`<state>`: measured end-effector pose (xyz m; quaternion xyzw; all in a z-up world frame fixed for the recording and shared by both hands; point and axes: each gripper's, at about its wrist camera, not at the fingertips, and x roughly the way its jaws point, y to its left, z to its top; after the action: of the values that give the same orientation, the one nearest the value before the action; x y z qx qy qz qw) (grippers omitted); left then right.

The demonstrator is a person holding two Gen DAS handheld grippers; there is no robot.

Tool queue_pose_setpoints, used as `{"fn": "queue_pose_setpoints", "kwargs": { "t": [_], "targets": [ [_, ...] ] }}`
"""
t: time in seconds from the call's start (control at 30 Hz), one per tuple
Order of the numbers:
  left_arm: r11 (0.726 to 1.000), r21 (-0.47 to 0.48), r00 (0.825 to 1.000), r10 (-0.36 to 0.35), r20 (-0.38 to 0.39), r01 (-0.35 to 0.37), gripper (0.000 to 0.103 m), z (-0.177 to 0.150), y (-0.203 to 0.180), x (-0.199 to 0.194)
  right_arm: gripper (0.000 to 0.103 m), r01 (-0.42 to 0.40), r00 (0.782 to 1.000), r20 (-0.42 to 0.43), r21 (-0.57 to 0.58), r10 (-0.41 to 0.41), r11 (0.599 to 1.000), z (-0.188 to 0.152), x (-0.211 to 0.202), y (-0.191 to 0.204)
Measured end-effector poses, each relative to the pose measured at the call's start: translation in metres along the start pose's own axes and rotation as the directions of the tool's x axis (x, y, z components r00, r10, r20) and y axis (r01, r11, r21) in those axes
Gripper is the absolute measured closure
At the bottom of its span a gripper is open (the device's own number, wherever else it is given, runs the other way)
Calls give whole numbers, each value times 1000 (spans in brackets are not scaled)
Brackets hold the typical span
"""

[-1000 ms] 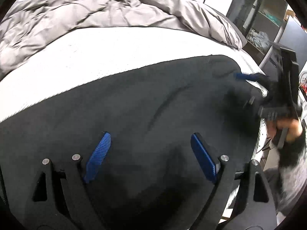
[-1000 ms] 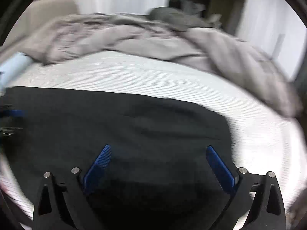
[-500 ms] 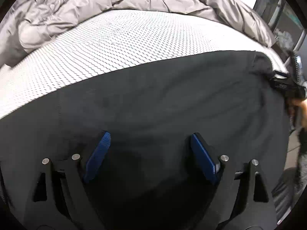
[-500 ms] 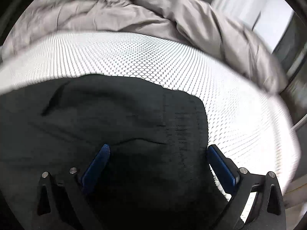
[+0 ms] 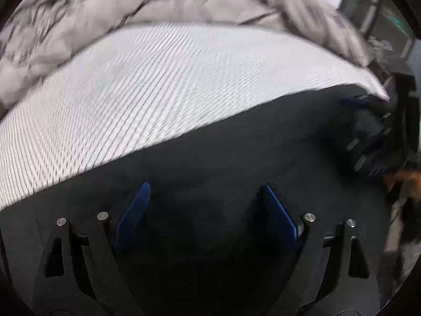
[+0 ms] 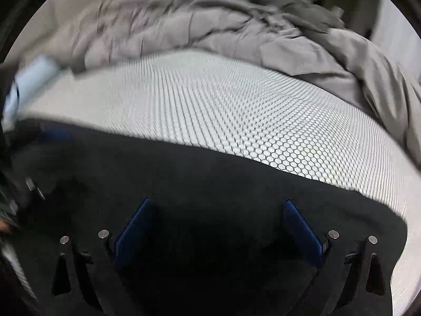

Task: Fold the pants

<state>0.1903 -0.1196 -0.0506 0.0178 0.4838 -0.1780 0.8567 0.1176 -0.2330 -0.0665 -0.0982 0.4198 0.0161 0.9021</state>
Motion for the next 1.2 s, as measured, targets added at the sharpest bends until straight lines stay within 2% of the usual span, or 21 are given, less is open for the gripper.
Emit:
{"fn": "queue_pose_setpoints", "kwargs": {
  "t": [0.1,0.13,0.17,0.2,0.3,0.33,0.43,0.53,0.57,0.63,0.7,0.73,0.8,0.83,0.9,0.93,0.97,1.0,1.03,1.13,1.2],
  "targets": [
    [991,-83,994,-102,45,105,17,-2,26,-2,3,155,988,-41,120,-151,981,-18,-1,-68],
    [991,-90,994,-99,45,103,17,0,28,-3,6,206,978,-55,178,-199,962,-26,-3,-91],
    [992,-95,996,-79,43,83,17,0,30,-3,11,191,981,-62,264,-181,945,-33,-5,-114],
    [993,-101,997,-64,40,68,17,0,32,-3,14,175,984,-58,288,-165,942,-35,-7,-120],
    [992,-122,999,-16,48,22,18,6,22,-12,14,289,957,-59,164,-283,943,-29,-18,-94],
    [993,-116,998,-25,57,31,18,9,21,-14,14,295,956,-44,141,-291,945,-26,-26,-83],
    [995,-52,991,-83,105,88,18,14,-11,-23,14,213,975,25,167,-221,963,-11,-49,-52],
    [997,10,994,-71,78,71,18,19,-41,-8,11,22,997,69,123,-30,992,-4,-56,-9],
    [998,5,997,-58,49,58,22,19,-42,0,11,11,999,52,103,-17,995,0,-51,3],
    [998,-33,999,-44,13,45,30,17,-31,9,11,-6,1000,27,29,5,1000,-1,-40,26],
    [995,-77,998,-57,23,58,39,12,-6,3,11,-5,1000,-18,-14,4,1000,-6,-19,22],
    [995,-87,999,-36,20,38,45,10,5,-1,11,18,999,-41,-15,-18,1000,-12,-13,19],
    [989,-127,997,76,18,-73,45,2,41,-14,8,49,996,-74,62,-45,997,-23,-10,-8],
    [983,-155,995,101,17,-97,45,0,58,-19,6,69,995,-83,108,-60,992,-25,-11,-24],
    [966,-252,997,75,36,-63,48,-14,103,-38,5,99,993,-85,145,-87,984,-29,-14,-44],
    [961,-276,998,44,52,-28,56,-21,117,-47,5,113,991,-84,147,-101,983,-31,-15,-48],
    [952,-300,996,73,47,-56,56,-27,129,-57,5,129,990,-84,144,-118,981,-31,-17,-51],
    [934,-321,984,174,33,-154,56,-35,140,-70,5,137,989,-80,138,-127,981,-32,-19,-51],
    [922,-340,976,212,39,-187,56,-39,145,-79,5,153,986,-80,129,-143,980,-31,-23,-49],
    [918,-389,987,124,100,-76,55,-56,139,-114,5,130,991,-35,107,-127,986,-27,-46,-30],
    [944,-327,983,95,154,-40,44,-60,106,-128,5,54,998,25,105,-57,993,-18,-64,-8]
  ]
}}
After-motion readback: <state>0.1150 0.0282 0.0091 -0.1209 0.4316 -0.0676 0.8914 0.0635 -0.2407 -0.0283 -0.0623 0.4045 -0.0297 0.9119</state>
